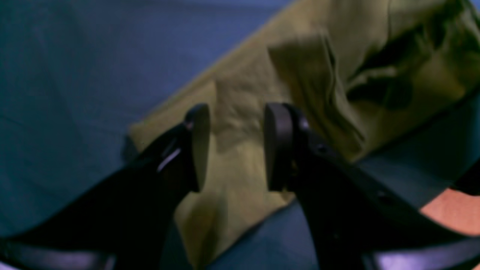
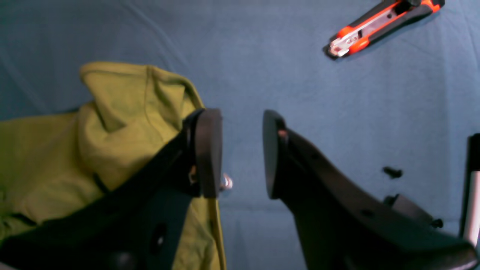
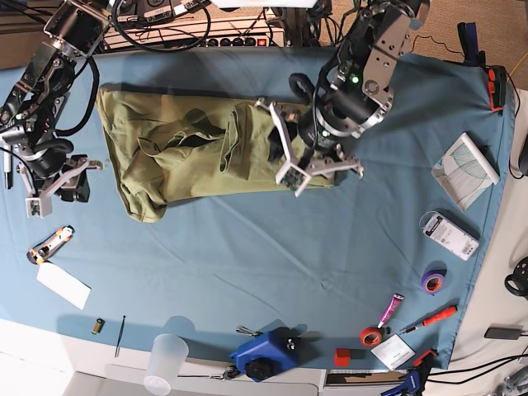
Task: Layout the t-shirt on the table in an organized manner, then fold the t-shirt properly
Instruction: 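Release the left gripper and fold the sleeve end inward with the right gripper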
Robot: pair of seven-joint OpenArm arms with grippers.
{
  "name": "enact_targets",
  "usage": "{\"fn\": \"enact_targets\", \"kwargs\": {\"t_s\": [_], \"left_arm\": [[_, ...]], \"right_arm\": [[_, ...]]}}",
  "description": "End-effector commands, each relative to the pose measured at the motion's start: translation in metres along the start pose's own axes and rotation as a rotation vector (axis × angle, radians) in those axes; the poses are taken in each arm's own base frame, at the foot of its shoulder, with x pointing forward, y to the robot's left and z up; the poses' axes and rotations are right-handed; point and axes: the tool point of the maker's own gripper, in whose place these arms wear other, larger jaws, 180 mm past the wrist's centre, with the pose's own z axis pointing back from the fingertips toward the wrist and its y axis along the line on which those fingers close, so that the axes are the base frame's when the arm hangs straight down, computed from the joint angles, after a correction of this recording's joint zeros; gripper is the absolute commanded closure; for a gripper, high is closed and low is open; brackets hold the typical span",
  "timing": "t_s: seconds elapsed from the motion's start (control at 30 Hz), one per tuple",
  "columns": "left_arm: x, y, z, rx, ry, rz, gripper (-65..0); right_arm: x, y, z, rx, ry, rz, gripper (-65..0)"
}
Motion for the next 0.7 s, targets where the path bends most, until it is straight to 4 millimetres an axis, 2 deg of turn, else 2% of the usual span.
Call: {"fn": "enact_targets", "kwargs": {"t_s": [0.0,0.2,0.37,0.53,0.67], "left_arm": [[0.007,0.001,0.002,0.013,-0.034,-0.004,-22.5],[-0.015,0.001,0.003,0.044,0.025,-0.009,-22.5],[-0.022,-0.001,0.004,0.046,0.041,0.011,-22.5],[-0.021,-0.001,0.004,0.045,0.034,0.012,-22.5],[-0.022,-0.001,0.004,0.044,0.035,0.012,-22.5]], "right_arm": [[0.02,-0.005,0.005,-0.012,-0.059,0.022,-18.9],[0.022,0.0,0.005,0.012,-0.068,0.013,-19.2],[-0.002,-0.01,0.006,-0.048,0.017,0.053,-33.4],[-0.028,-0.009,0.008,-0.039,0.125,0.013,-33.6],[-0.03,0.001,0.002,0.03,0.102,-0.04,-33.6]]}}
